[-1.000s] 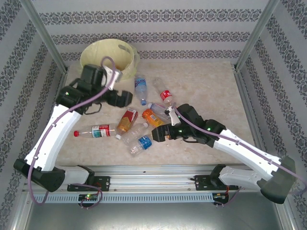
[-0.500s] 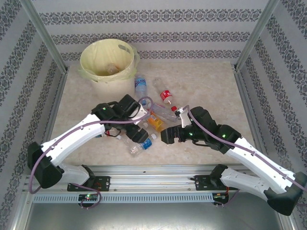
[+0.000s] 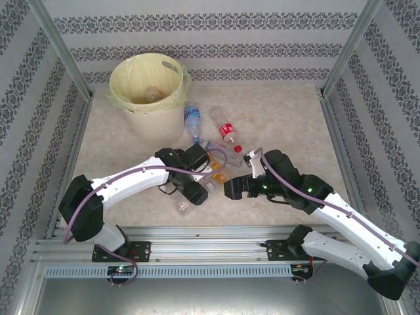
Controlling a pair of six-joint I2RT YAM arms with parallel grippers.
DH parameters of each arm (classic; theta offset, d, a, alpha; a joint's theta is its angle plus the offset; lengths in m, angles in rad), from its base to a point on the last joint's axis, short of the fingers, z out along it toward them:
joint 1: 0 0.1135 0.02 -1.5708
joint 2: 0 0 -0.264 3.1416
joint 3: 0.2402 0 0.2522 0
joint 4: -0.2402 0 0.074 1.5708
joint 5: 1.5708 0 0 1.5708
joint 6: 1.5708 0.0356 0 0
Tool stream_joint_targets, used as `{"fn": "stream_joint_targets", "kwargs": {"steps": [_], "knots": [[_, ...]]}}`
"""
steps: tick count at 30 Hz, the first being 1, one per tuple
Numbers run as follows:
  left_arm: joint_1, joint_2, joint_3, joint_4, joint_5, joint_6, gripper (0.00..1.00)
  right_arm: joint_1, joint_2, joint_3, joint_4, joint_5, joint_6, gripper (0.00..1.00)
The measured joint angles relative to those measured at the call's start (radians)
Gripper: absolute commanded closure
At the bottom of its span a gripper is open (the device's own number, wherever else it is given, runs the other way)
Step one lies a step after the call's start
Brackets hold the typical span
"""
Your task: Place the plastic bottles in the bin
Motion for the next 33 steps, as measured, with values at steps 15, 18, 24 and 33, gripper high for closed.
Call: {"fn": "stream_joint_targets", "kwargs": {"steps": [15,18,24,33], "knots": [[-0.051,0.081,-0.064,0.031,-0.026,-0.049,0.24,-0.012,-0.030,-0.027,0.006,0.003,0.025,0.02],[-0.068,0.093,-0.078,0.038,-0.033,-0.071,0.23,-0.012,-0.030,-0.031,0.006,0.003,0.025,0.02],[-0.084,0.094,-0.113,0.072,-0.041,-0.129,0.16,-0.012,-0.030,-0.037,0.006,0.003,0.025,0.02],[-0.100,0.095,-0.162,0.100,-0.044,-0.223,0.20,-0.012,-0.039,-0.050,0.006,0.003,0.025,0.02]]}}
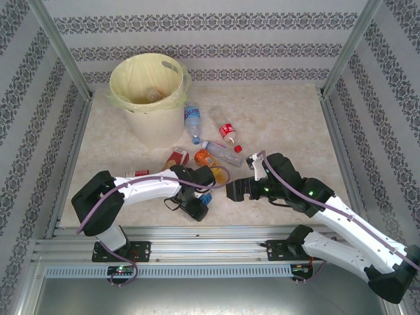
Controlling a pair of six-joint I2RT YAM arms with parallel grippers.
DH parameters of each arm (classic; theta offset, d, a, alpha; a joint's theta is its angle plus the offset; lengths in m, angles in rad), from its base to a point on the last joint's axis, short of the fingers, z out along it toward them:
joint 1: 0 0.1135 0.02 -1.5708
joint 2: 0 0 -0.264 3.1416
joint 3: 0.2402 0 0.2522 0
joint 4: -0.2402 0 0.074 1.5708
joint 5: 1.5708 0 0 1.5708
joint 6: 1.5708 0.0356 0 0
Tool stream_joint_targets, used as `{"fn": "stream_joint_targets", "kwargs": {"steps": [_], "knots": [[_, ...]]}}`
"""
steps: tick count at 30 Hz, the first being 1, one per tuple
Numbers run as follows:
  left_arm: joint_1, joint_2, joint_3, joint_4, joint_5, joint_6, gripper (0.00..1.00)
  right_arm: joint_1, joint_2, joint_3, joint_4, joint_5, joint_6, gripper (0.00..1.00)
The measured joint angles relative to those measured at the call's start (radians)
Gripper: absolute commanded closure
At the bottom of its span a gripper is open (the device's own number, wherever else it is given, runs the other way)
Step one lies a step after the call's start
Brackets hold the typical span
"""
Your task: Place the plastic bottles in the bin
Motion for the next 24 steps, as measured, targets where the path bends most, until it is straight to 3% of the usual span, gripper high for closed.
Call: {"fn": "stream_joint_targets", "kwargs": {"steps": [11,24], "knots": [[-0.006,0.000,-0.003,0.020,0.016,-0.032,0.42,0.000,-0.017,-0.018,0.004,0.001,0.012,0.02],[-0.010,-0.045,0.018,0.023,0.057,-0.032,0.43,-0.002,-0.066,-0.019,0.011,0.015,0.019,0.02]]}}
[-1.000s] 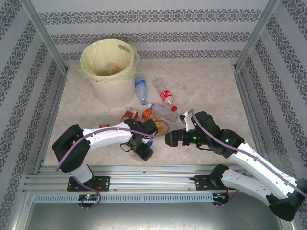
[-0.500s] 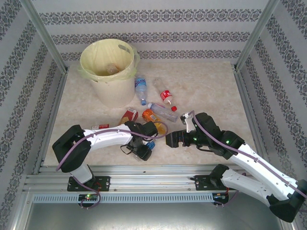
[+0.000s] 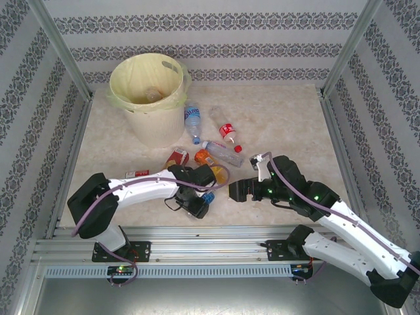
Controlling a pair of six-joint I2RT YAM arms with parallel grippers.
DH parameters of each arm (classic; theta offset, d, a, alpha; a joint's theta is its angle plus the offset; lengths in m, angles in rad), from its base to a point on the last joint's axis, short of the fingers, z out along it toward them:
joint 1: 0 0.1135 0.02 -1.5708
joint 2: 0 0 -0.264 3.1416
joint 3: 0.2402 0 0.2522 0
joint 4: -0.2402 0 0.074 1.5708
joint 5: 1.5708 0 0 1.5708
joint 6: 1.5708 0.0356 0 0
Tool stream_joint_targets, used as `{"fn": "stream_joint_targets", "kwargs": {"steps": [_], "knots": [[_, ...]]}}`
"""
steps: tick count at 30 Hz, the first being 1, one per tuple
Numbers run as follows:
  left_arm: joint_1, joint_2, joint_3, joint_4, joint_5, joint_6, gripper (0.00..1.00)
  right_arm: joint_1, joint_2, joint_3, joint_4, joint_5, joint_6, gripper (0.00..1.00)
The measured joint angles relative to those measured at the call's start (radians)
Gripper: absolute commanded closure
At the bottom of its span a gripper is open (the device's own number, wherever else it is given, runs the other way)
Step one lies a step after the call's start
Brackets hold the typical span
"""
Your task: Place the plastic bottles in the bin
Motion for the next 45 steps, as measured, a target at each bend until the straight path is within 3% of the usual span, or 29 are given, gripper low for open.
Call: {"fn": "stream_joint_targets", "kwargs": {"steps": [8,17,31,45], "knots": [[0.020,-0.068,0.102,0.000,0.042,-0.005,0.43,-0.005,-0.063,0.015,0.031,0.037,0.001,0.02],[0.132,-0.100,0.340,-0.028,0.076,-0.016,0.43,-0.005,-0.078,0.151,0.092,0.100,0.001,0.02],[0.436,-0.056,0.797,-0.081,0.174,-0.015,0.42,-0.005,-0.041,0.225,0.167,0.197,0.013,0.02],[0.748,0.175,1.155,-0.114,0.126,-0.042,0.43,-0.005,-0.029,0.225,0.170,0.232,0.046,0.02]]}}
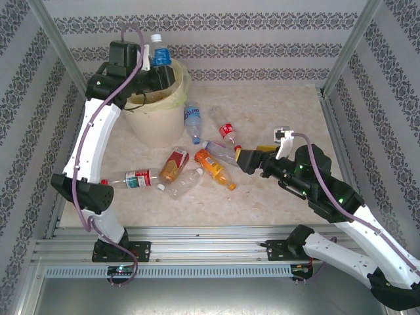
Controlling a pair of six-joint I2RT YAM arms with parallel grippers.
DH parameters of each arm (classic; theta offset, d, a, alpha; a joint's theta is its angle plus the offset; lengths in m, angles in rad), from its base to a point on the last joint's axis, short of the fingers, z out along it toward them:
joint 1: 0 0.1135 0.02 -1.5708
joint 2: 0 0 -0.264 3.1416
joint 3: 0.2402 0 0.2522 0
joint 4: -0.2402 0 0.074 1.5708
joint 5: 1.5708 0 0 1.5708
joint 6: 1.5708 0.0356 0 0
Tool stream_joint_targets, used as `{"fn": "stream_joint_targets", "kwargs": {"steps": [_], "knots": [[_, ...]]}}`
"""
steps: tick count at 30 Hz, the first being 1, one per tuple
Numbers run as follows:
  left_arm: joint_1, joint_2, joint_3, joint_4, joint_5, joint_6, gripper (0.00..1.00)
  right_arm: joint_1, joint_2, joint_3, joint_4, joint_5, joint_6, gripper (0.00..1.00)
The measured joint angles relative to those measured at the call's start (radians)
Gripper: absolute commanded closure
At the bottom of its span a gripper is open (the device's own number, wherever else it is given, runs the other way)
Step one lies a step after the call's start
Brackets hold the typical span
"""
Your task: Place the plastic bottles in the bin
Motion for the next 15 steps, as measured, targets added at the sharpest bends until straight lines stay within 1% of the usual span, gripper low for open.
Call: {"fn": "stream_joint_targets", "kwargs": {"steps": [3,7,10,15], "knots": [[0.039,0.056,0.060,-0.019,-0.032,-0.004,0.43,0.000,-0.008,-0.004,-0.001,0.006,0.007,0.02],[0.065,0.117,0.094,-0.052,-0.074,-0.002,0.43,0.000,-0.010,-0.004,-0.006,0.016,0.009,0.02],[0.071,0.171,0.132,-0.087,-0.104,0.008,0.42,0.000,-0.009,-0.004,-0.016,0.021,0.011,0.02],[0.077,0.230,0.167,-0.140,-0.137,0.029,0.38,0.000,-0.009,-0.005,-0.027,0.023,0.011,0.02]]}}
